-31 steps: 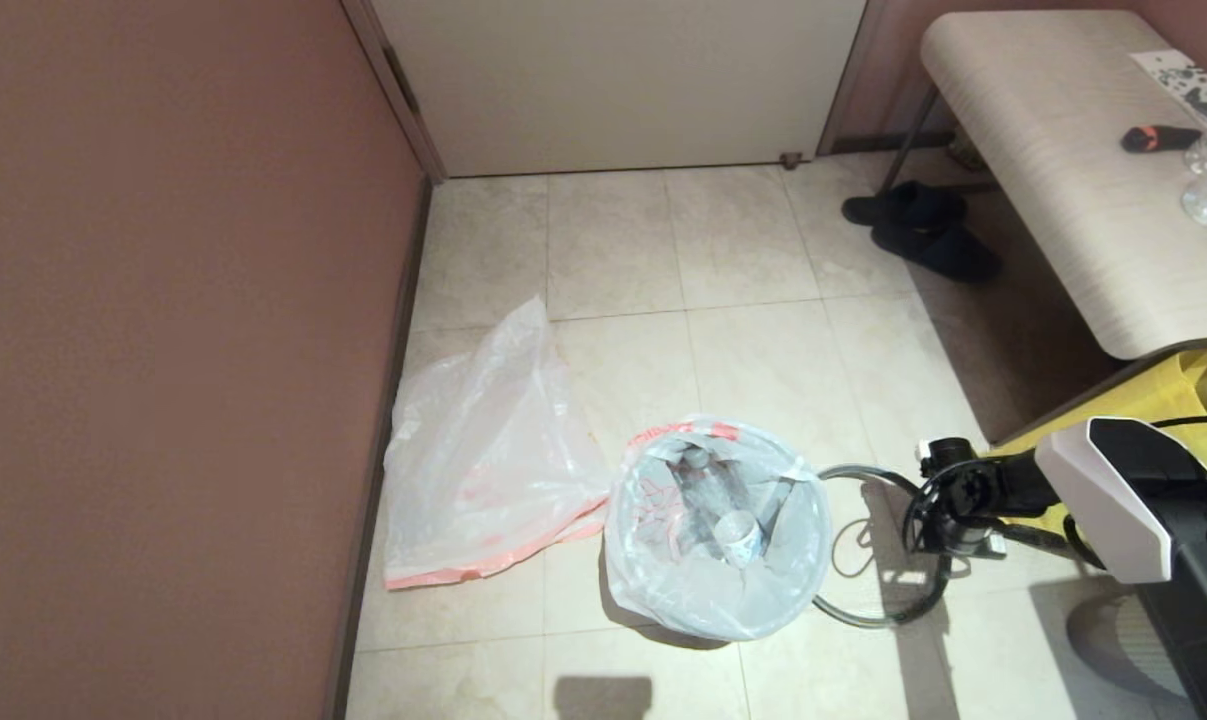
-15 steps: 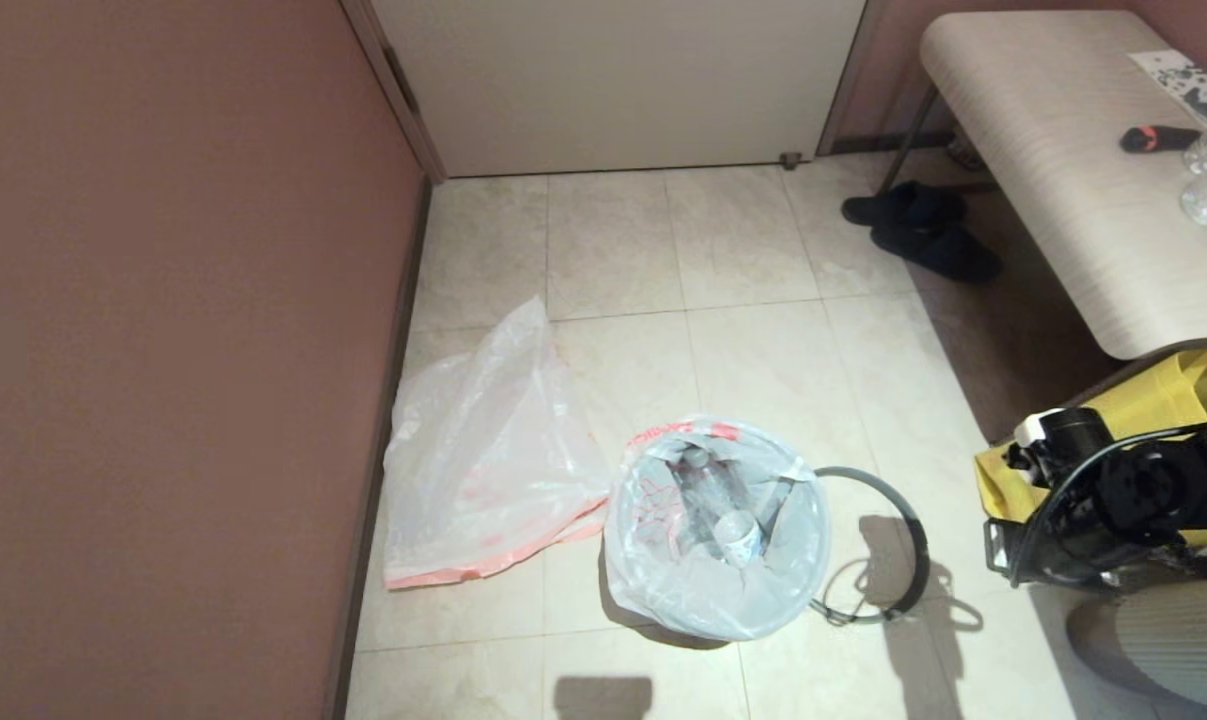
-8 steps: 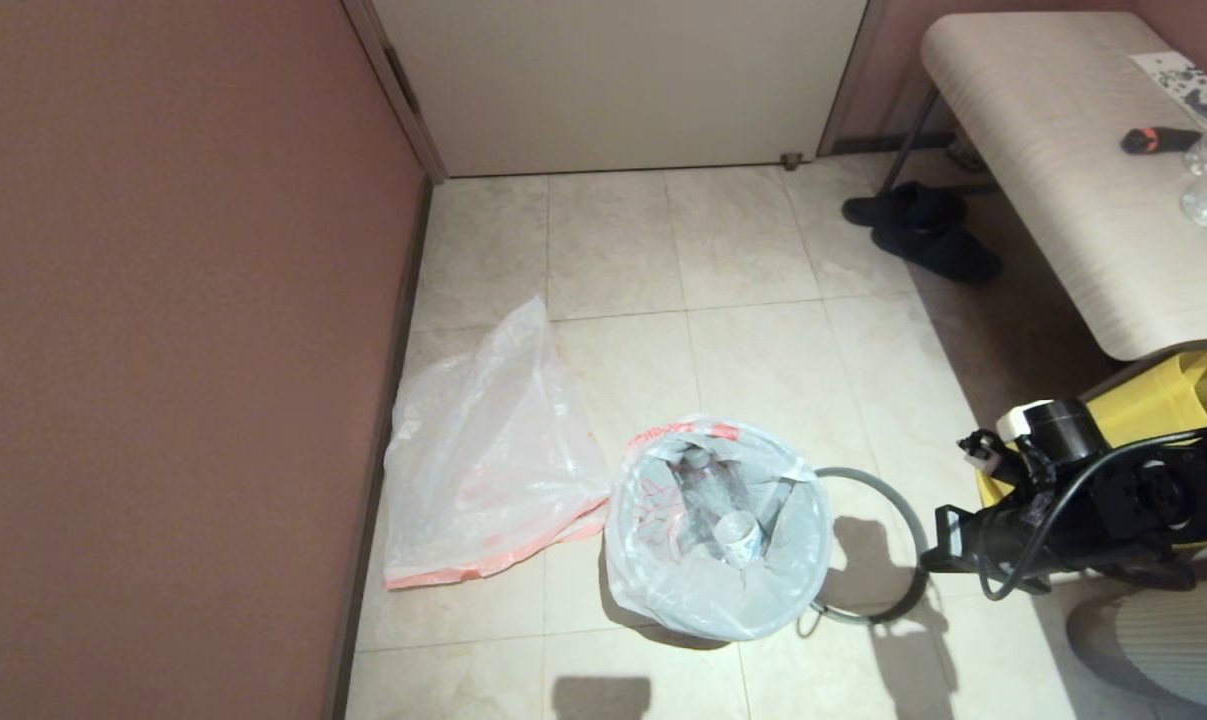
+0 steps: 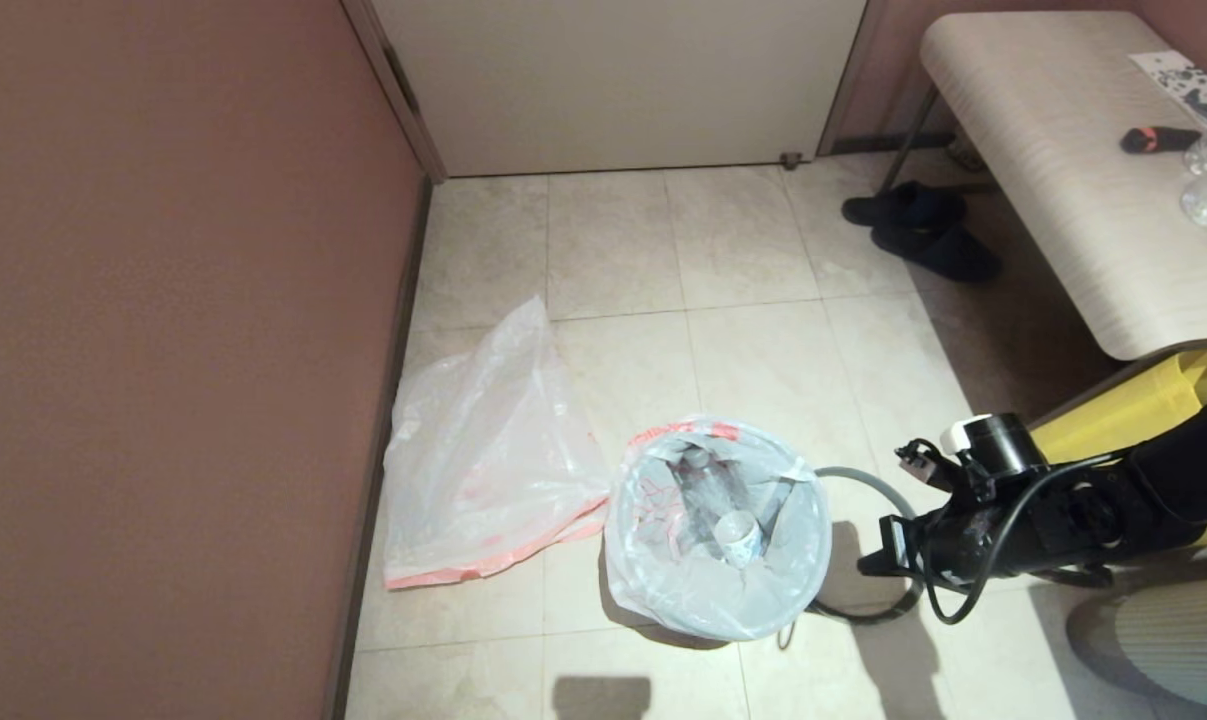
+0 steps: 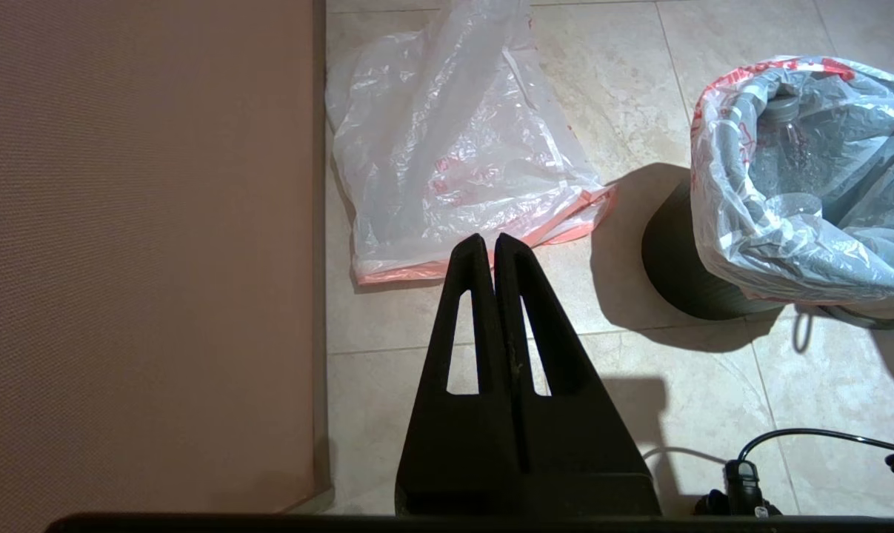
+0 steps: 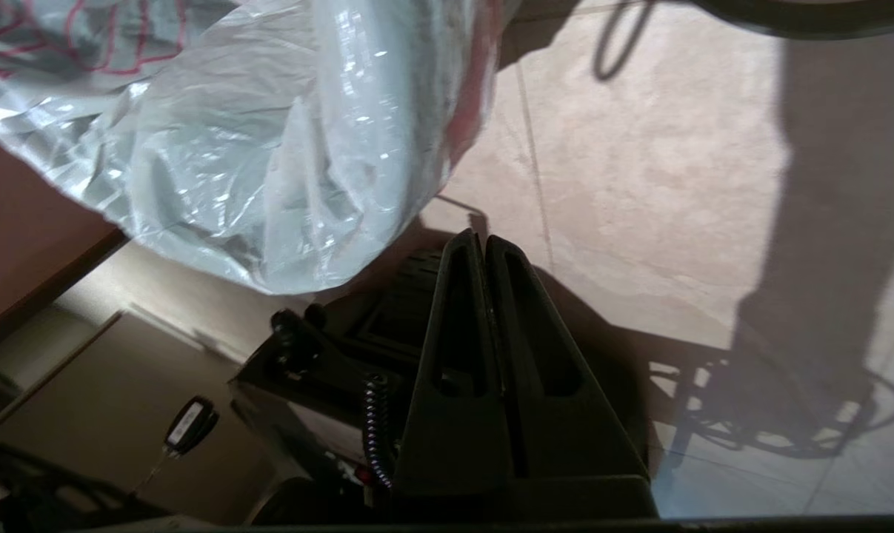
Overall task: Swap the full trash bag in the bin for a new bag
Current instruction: Place the trash bag on the floor
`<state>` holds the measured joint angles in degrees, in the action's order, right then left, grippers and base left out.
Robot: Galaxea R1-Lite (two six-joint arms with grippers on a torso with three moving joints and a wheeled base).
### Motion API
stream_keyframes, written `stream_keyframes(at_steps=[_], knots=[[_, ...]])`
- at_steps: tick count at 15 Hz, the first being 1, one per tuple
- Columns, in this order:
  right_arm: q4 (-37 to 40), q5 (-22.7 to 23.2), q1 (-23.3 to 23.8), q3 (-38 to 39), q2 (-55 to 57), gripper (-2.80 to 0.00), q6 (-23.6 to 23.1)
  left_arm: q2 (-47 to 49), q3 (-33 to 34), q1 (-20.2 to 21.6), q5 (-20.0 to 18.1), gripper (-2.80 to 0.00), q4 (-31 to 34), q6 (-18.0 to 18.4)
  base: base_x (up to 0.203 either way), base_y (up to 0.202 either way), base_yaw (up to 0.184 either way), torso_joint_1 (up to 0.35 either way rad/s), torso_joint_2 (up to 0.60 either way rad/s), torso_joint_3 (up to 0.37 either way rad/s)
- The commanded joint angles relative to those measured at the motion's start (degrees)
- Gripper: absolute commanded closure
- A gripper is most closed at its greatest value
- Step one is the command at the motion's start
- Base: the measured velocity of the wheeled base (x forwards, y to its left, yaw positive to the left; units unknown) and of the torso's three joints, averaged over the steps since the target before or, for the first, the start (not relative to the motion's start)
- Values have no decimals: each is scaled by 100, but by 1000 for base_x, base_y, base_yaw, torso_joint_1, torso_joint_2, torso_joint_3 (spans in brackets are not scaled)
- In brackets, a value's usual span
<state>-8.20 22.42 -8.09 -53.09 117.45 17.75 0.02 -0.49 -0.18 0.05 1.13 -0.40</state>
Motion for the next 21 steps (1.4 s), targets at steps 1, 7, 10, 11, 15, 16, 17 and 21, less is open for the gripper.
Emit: stream_keyframes(at_steps=[1, 7, 10, 11, 15, 16, 17, 21], knots=[[-11, 95, -18, -121, -10, 0, -5, 6, -4, 1, 4, 0, 2, -4, 0, 0, 0, 0, 0, 0], [47, -162, -530, 8, -887, 0, -740, 0, -1, 1, 4, 0, 2, -4, 0, 0, 0, 0, 0, 0], [33, -252, -847, 6, -783, 0, -1781, 1, 0, 1, 4, 0, 2, -4, 0, 0, 0, 0, 0, 0], [7, -370, -860, -106, -663, 0, -1879, 4, -4, 1, 4, 0, 2, -4, 0, 0, 0, 0, 0, 0], [-611, -539, -730, -70, -574, 0, -1289, 6, -3, 1, 4, 0, 2, -4, 0, 0, 0, 0, 0, 0], [-703, -576, -673, 35, -583, 0, -1224, 0, -4, 1, 4, 0, 2, -4, 0, 0, 0, 0, 0, 0], [-796, -566, -634, 140, -586, -280, -1072, 5, 0, 1, 4, 0, 2, -4, 0, 0, 0, 0, 0, 0], [-1840, -324, -500, 331, -115, -280, -697, 0, 1, 1, 4, 0, 2, -4, 0, 0, 0, 0, 0, 0]])
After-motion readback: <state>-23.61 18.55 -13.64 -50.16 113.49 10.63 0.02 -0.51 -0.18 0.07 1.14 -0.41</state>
